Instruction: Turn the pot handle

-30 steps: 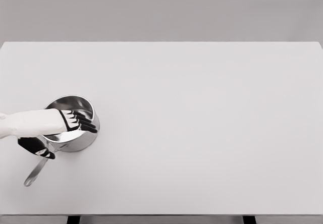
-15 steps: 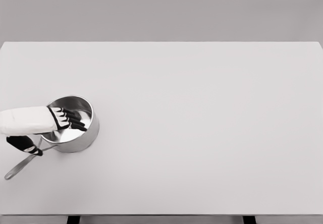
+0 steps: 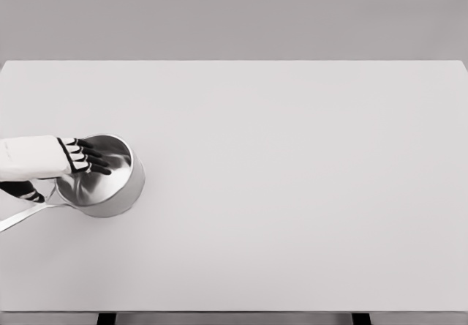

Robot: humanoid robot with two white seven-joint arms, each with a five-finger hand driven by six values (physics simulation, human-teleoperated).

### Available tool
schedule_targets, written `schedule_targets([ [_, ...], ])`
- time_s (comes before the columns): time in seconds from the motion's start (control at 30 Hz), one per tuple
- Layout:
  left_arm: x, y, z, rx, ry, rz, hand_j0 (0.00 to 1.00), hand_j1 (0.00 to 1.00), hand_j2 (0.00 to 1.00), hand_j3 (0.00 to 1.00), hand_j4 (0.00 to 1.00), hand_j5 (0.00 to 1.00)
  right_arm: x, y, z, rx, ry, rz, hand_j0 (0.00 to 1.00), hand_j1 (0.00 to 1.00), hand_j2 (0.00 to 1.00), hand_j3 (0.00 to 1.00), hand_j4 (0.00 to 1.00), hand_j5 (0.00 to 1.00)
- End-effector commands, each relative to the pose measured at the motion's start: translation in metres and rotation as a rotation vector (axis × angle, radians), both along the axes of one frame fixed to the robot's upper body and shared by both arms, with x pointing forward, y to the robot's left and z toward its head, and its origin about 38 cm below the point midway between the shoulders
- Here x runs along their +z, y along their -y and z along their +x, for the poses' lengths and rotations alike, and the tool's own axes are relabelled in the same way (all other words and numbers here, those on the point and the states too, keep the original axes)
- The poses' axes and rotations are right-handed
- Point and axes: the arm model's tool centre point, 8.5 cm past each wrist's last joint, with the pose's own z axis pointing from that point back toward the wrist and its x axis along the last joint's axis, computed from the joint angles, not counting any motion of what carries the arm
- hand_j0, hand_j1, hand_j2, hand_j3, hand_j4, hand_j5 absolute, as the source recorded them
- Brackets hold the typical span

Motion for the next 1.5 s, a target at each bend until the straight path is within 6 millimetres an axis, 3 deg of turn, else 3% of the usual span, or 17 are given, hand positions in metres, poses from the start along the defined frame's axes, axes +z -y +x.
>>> schedule_targets([
  [0.0,0.000,-0.004,0.004,0.006,0.013,0.023,1.00,1.00,1.00,1.00,1.00,1.00,0.000,0.000,0.000,0.000,0.001,0.000,1.00,1.00,1.00,1.00,1.00,1.00],
  [0.1,0.000,-0.011,0.007,0.016,0.030,0.054,1.00,1.00,1.00,1.00,1.00,1.00,0.000,0.000,0.000,0.000,0.000,0.001,1.00,1.00,1.00,1.00,1.00,1.00],
  [0.17,0.013,-0.013,0.010,0.026,0.059,0.048,1.00,1.00,1.00,1.00,1.00,1.00,0.000,0.000,0.000,0.000,0.001,0.000,1.00,1.00,1.00,1.00,1.00,1.00],
  [0.3,0.022,0.004,0.000,-0.003,0.044,-0.036,1.00,1.00,1.00,1.00,1.00,1.00,0.000,0.000,0.000,0.000,0.001,0.000,1.00,1.00,1.00,1.00,1.00,1.00],
  [0.4,0.015,-0.006,-0.013,0.017,0.014,-0.023,1.00,1.00,1.00,1.00,1.00,1.00,0.000,0.000,0.000,0.000,0.000,0.001,1.00,1.00,1.00,1.00,1.00,1.00],
  [0.47,0.020,-0.028,-0.023,0.074,0.013,0.005,1.00,1.00,1.00,1.00,1.00,1.00,0.000,0.000,0.000,0.000,0.001,0.002,1.00,1.00,1.00,1.00,1.00,1.00],
  [0.67,0.002,-0.032,-0.033,0.084,-0.047,0.016,1.00,1.00,1.00,1.00,1.00,1.00,0.000,0.000,0.000,0.000,0.001,0.000,1.00,1.00,1.00,1.00,1.00,1.00],
  [1.17,0.001,-0.030,-0.034,0.099,-0.069,-0.031,1.00,1.00,1.00,1.00,1.00,1.00,0.000,0.000,0.000,0.000,0.000,0.001,1.00,1.00,1.00,1.00,1.00,1.00],
  [1.37,-0.007,-0.036,-0.037,0.084,-0.070,0.039,1.00,1.00,1.00,1.00,1.00,1.00,0.000,0.000,0.000,0.000,0.001,0.000,1.00,1.00,1.00,1.00,1.00,1.00],
  [1.47,-0.008,-0.048,-0.031,0.107,-0.053,0.080,1.00,1.00,1.00,1.00,1.00,1.00,0.000,0.000,0.000,0.000,0.000,-0.001,1.00,1.00,1.00,1.00,1.00,1.00],
])
